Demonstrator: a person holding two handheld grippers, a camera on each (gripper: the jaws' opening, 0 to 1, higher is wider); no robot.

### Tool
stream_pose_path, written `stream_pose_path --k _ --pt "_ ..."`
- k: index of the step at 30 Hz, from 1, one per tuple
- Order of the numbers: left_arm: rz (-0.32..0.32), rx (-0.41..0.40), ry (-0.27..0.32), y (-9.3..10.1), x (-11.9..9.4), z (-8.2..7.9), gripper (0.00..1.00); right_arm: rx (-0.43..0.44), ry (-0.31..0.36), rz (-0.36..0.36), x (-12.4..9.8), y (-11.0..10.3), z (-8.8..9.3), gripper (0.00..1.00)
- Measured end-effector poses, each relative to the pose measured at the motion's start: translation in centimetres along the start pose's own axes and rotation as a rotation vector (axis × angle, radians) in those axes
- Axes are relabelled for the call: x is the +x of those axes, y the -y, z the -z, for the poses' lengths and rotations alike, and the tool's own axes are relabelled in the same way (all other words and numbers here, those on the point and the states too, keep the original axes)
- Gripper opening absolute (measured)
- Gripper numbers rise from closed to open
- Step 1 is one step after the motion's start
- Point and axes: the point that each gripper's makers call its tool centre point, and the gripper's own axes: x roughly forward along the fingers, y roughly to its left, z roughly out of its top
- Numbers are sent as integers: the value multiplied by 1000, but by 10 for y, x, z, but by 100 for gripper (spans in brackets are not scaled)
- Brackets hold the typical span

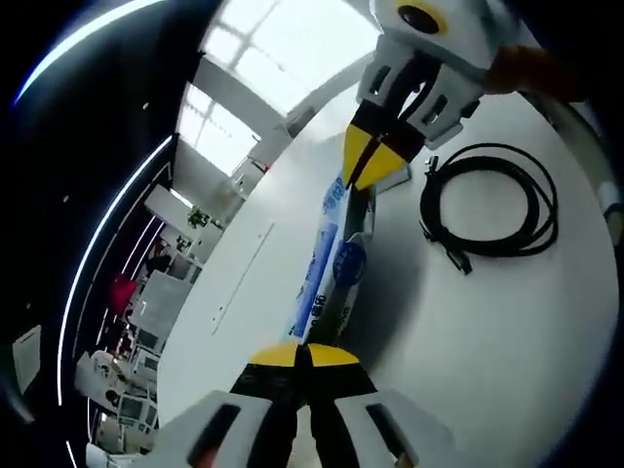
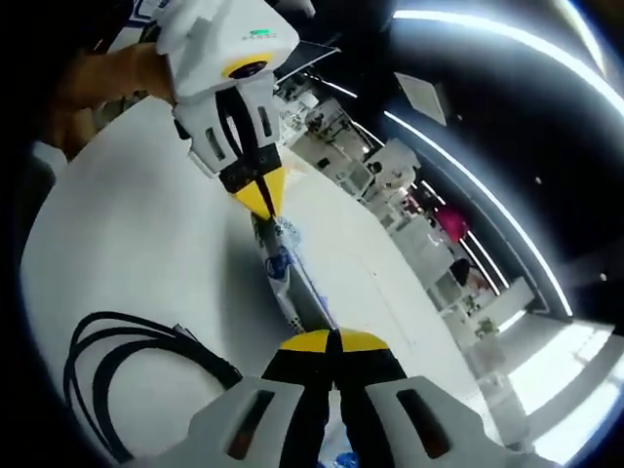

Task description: Arrange the tabletop items into an orderly group along one side of the table until the central work area is clear of visible clutter.

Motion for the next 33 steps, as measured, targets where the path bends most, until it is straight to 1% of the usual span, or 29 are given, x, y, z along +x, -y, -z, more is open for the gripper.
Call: stream_pose_path --k 2,7,11,17,21,23,26,31,33 --pt "-6 10 -2 0 3 3 0 6 -1 -7 0 -4 2 0" --pt "8 12 -10 7 7 9 0 16 -13 -33 5 -15 12 0" --pt "16 15 -15 14 12 12 0 30 -24 -51 10 -19 18 0" --pt "25 8 -19 17 19 16 0 46 -44 -62 17 -19 26 0" --pt "35 10 -26 21 20 18 0 52 -57 -73 19 -24 31 0" --pt "37 9 -25 24 19 19 0 61 -57 -76 19 -27 31 0" --pt "40 0 -21 26 19 19 0 80 -54 -79 19 -24 31 0" --pt "35 -7 -5 26 17 17 1 95 -59 -85 21 -22 32 0" --pt "35 -11 3 25 15 17 2 99 -62 -81 20 -20 31 2"
